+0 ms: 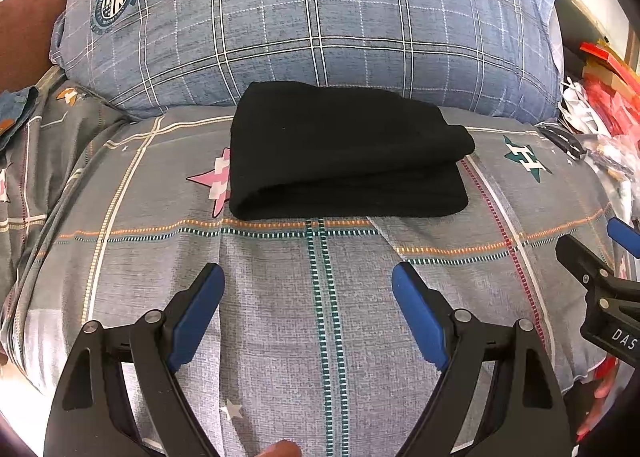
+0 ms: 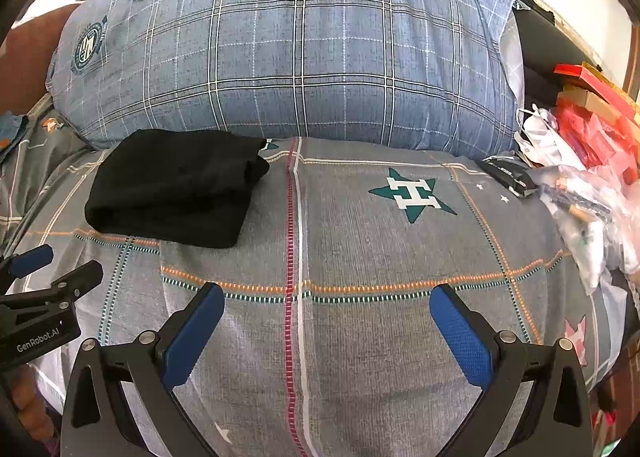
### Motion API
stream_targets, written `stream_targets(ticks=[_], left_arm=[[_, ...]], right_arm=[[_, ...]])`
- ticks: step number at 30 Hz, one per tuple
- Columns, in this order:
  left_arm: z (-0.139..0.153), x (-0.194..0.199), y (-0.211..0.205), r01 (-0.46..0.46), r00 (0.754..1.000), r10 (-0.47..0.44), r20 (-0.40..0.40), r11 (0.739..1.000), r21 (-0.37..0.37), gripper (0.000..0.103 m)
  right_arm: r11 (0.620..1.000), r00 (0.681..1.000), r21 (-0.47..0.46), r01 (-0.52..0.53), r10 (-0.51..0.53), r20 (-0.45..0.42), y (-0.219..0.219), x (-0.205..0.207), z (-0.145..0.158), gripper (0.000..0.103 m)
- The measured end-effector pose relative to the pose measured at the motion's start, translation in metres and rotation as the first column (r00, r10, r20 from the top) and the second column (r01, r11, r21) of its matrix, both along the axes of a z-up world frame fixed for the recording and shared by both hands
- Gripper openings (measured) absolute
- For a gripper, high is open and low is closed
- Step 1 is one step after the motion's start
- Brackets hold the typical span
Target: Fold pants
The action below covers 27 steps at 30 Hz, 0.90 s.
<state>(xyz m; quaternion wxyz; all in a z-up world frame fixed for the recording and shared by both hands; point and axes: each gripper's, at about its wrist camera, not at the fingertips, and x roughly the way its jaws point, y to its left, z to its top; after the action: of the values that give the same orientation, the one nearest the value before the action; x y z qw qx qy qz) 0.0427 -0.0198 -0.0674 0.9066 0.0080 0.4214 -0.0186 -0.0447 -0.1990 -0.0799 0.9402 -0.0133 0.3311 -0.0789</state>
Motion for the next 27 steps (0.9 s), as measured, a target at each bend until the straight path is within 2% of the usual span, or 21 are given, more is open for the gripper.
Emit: stream_targets(ticks=[27], left_arm=[[-0.0016,0.0003,-0.0080,0.032,0.999,-0.032,-0.017,0.999,0.009,0.087]], right_arm=[[1.000,1.000,0.002,0.003,-0.003,-0.016,-0.0030,0.0009,-0.0034,0.103]])
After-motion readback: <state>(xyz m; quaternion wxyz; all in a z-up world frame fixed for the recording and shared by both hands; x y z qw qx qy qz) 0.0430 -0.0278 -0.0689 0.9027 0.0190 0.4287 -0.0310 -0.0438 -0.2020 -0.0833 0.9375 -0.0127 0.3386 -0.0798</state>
